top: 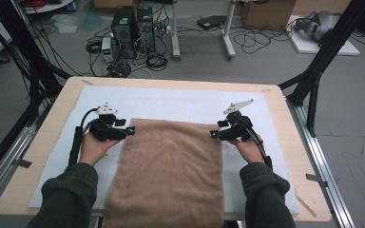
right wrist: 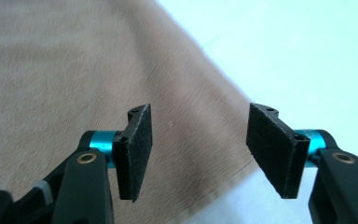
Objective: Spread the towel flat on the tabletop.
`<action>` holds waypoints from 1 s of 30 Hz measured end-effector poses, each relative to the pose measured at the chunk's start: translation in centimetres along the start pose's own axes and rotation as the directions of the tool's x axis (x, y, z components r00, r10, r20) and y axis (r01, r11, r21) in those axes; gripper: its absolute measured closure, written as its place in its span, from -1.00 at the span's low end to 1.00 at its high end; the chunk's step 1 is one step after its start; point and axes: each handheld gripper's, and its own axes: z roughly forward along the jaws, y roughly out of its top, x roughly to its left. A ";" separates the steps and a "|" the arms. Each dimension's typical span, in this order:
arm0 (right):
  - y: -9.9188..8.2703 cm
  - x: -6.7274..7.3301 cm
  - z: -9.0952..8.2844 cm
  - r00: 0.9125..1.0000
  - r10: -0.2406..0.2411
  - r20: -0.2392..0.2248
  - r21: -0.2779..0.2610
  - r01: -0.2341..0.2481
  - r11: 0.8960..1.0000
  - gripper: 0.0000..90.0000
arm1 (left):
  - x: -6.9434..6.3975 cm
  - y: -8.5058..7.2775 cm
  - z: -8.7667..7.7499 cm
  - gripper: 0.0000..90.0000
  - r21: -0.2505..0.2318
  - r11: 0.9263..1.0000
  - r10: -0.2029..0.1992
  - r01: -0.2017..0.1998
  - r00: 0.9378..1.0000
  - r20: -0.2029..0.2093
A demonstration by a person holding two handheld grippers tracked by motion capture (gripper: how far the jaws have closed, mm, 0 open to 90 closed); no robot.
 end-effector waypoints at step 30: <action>-0.4 0.2 2.1 1.000 0.031 -0.006 0.044 -0.030 0.999 -0.30 | 1.1 -0.3 2.4 0.02 0.074 0.997 0.001 -0.004 1.000 0.031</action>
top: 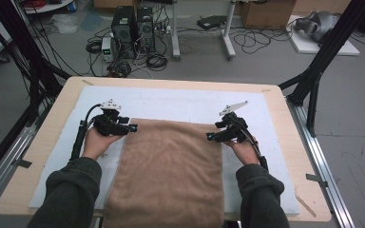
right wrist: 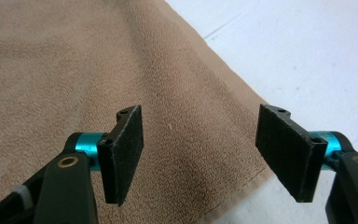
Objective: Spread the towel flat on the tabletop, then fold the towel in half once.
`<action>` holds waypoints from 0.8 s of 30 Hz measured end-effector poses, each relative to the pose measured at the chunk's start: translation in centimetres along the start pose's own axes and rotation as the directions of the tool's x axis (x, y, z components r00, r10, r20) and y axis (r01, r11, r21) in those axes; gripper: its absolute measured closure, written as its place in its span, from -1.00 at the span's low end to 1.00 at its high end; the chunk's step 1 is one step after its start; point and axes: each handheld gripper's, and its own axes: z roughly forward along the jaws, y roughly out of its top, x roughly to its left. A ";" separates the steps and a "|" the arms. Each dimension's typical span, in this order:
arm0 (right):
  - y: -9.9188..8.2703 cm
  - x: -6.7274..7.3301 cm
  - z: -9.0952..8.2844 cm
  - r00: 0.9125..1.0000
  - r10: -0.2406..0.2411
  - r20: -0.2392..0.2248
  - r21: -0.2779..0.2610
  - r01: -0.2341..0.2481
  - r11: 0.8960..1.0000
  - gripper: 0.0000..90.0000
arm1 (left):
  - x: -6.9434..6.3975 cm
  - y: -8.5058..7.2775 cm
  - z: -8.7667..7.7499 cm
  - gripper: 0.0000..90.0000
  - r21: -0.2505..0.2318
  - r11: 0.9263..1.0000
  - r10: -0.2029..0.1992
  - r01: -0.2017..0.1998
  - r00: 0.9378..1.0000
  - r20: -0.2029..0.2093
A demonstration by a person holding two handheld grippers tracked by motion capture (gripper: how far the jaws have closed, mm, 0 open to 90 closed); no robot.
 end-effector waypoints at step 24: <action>-1.1 -0.8 2.3 0.999 0.006 0.037 0.058 -0.009 0.998 0.51 | -0.1 -1.0 3.0 0.66 0.109 0.994 0.018 -0.011 0.998 -0.066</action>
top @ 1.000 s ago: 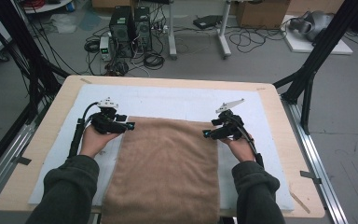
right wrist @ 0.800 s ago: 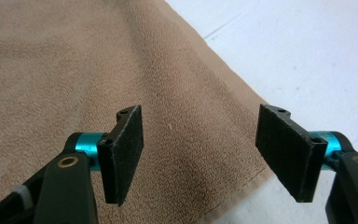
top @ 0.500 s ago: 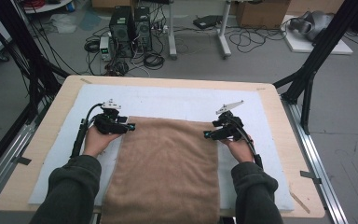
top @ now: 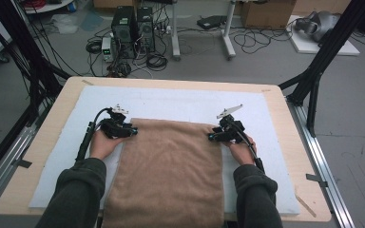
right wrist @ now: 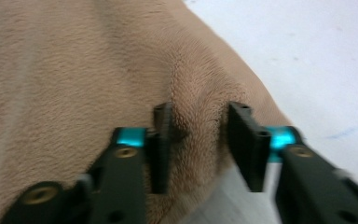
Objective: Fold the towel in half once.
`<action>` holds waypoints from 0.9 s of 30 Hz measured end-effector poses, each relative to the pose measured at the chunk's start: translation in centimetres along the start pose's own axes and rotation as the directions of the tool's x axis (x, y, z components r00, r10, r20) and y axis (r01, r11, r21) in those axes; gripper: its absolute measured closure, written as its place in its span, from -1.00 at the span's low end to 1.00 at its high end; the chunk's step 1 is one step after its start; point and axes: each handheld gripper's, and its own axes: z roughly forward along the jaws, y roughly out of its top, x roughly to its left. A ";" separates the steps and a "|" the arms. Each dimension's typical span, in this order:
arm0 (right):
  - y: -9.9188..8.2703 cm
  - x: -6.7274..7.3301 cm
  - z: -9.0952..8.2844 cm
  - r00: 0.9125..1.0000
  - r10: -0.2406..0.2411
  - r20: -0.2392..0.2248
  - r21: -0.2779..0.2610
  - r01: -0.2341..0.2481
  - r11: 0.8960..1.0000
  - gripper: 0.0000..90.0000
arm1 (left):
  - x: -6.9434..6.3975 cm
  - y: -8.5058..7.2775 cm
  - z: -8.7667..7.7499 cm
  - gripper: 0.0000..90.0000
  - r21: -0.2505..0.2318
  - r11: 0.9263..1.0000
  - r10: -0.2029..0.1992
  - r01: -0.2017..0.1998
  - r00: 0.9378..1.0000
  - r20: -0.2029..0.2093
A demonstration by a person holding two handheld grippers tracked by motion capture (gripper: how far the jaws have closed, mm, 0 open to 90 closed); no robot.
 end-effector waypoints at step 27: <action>5.3 -0.9 -6.5 0.995 0.036 -0.090 -0.139 -0.048 0.989 0.84 | 1.1 3.4 -7.2 0.89 -0.287 0.957 -0.032 0.032 0.999 0.005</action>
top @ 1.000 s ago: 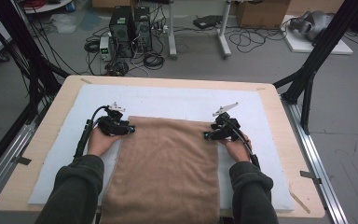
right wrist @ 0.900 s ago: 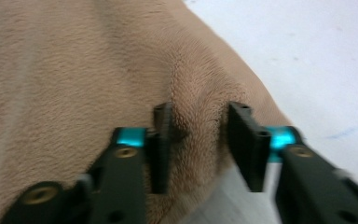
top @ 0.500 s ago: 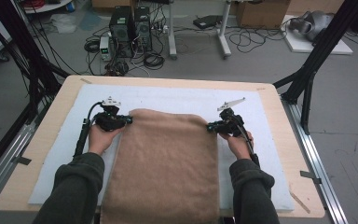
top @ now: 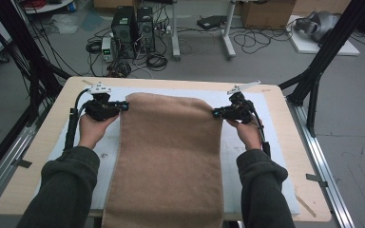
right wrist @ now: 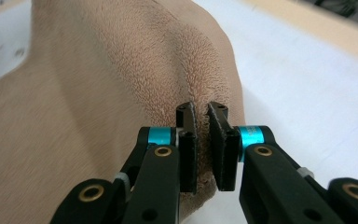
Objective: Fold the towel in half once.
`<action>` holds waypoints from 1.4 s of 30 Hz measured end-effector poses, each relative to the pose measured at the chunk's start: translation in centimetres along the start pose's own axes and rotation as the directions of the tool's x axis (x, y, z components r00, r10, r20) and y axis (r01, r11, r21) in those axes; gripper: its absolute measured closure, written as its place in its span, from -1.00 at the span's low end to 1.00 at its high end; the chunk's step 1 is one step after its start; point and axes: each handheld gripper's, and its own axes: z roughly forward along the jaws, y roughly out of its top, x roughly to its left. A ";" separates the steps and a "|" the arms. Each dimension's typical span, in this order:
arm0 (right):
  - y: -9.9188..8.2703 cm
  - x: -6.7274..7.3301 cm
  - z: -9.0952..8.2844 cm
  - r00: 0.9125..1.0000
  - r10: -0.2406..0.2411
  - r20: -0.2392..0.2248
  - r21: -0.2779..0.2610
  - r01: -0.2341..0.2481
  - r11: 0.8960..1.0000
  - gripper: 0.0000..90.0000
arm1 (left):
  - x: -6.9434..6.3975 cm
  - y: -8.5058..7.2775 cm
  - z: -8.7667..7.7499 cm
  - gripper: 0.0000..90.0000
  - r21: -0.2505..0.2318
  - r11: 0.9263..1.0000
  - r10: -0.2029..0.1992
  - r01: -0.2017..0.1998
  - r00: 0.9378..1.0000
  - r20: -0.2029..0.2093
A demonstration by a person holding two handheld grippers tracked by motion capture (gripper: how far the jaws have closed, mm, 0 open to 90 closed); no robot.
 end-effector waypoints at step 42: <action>-9.1 7.3 -0.5 0.989 -0.115 -0.088 0.009 0.116 0.993 0.36 | -5.0 -9.5 -3.7 0.38 0.148 0.984 0.081 -0.100 0.988 0.131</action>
